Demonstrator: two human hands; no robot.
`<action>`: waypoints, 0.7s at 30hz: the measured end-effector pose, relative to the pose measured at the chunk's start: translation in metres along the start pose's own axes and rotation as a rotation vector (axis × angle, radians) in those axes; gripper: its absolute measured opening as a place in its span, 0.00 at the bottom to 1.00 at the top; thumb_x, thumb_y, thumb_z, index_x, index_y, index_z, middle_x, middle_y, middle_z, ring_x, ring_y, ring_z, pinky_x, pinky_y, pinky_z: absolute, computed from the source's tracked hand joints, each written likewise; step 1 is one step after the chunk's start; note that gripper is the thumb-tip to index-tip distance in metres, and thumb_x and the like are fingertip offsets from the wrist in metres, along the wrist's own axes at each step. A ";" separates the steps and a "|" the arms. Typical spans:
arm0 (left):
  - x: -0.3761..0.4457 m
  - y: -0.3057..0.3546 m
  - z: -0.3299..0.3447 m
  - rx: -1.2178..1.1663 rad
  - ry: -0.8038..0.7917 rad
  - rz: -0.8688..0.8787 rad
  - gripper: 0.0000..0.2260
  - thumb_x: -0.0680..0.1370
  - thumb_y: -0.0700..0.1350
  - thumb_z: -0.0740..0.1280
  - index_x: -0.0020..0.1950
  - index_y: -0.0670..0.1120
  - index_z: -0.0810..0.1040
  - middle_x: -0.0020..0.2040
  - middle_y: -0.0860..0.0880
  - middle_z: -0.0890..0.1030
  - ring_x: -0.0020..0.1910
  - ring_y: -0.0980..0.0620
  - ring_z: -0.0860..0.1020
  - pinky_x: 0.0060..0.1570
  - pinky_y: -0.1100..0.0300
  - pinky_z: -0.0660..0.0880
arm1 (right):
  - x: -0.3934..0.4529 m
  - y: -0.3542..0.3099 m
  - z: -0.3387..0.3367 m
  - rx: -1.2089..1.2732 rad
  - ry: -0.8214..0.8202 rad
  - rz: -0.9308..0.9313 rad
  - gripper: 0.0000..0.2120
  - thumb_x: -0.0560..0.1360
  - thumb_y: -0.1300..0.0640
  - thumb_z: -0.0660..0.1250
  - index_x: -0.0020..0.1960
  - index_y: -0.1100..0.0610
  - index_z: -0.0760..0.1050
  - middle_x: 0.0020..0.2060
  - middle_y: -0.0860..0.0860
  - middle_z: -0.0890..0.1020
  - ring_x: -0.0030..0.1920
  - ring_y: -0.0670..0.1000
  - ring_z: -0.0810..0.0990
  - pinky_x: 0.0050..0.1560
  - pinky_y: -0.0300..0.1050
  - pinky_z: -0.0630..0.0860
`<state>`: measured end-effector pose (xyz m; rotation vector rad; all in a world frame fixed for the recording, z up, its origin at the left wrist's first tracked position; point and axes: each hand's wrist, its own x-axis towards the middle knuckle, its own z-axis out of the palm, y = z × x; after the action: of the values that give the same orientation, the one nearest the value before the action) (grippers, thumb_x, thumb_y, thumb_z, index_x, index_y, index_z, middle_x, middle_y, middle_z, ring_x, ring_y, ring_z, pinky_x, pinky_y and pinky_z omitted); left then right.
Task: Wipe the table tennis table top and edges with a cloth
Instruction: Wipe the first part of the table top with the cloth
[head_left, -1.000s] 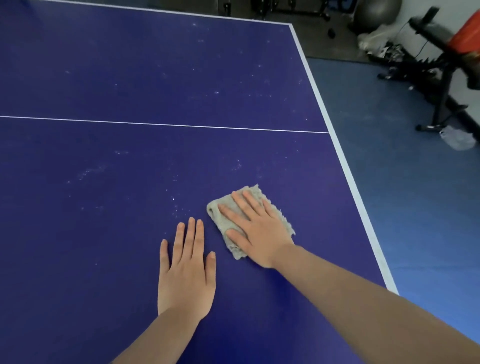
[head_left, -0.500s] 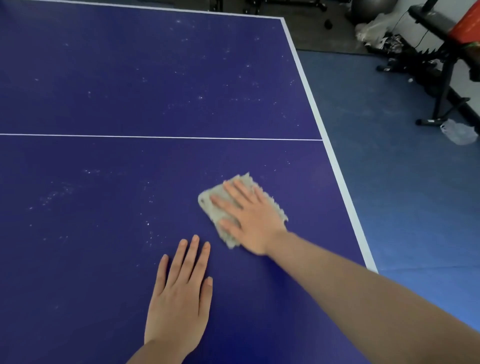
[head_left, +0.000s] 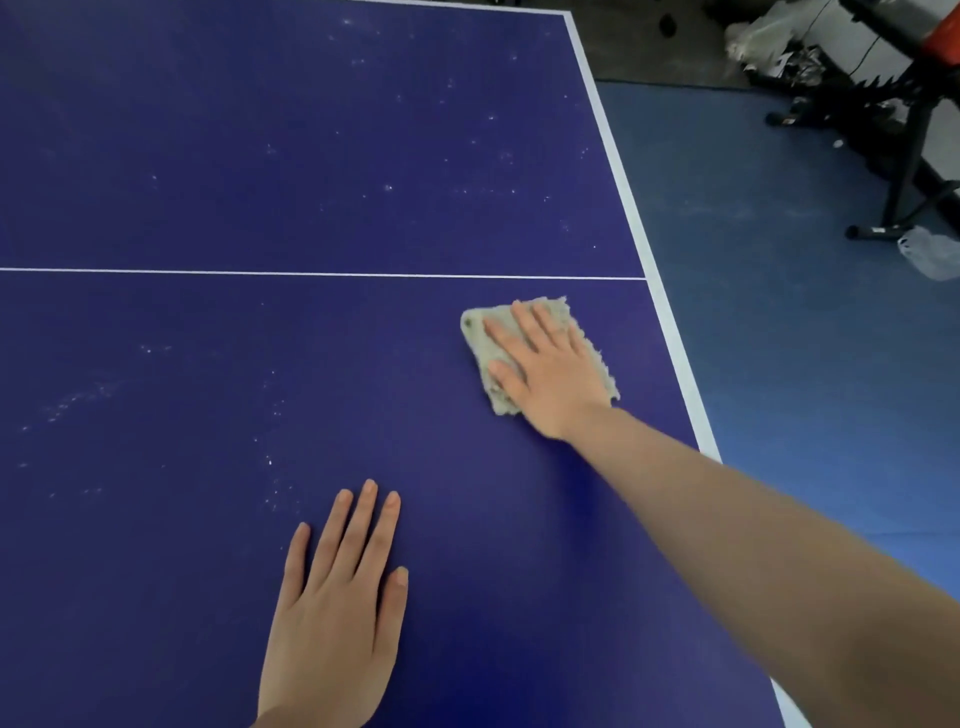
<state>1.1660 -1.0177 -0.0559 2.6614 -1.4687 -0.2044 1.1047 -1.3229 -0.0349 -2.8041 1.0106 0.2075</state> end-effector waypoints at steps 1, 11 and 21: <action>-0.001 0.000 0.000 -0.002 0.000 0.003 0.26 0.83 0.56 0.42 0.79 0.50 0.57 0.79 0.52 0.59 0.78 0.52 0.55 0.74 0.49 0.51 | 0.005 0.021 -0.004 -0.050 0.004 0.109 0.27 0.83 0.41 0.41 0.80 0.41 0.40 0.81 0.48 0.43 0.80 0.52 0.38 0.78 0.55 0.40; -0.001 0.004 0.002 -0.063 0.035 -0.006 0.26 0.82 0.54 0.48 0.80 0.49 0.53 0.80 0.52 0.55 0.79 0.53 0.51 0.73 0.48 0.51 | -0.143 -0.019 0.047 0.039 0.162 0.221 0.29 0.83 0.41 0.38 0.80 0.49 0.55 0.78 0.56 0.59 0.79 0.58 0.54 0.74 0.58 0.51; -0.065 -0.081 -0.021 -0.288 0.090 -0.251 0.29 0.78 0.59 0.40 0.79 0.55 0.43 0.79 0.59 0.42 0.77 0.62 0.37 0.75 0.61 0.34 | -0.211 -0.078 0.058 0.032 0.105 0.403 0.30 0.81 0.38 0.33 0.80 0.45 0.40 0.81 0.53 0.49 0.80 0.53 0.42 0.78 0.58 0.46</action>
<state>1.2032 -0.9192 -0.0427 2.5706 -0.9917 -0.2871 0.9891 -1.1216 -0.0459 -2.5757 1.5821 0.0874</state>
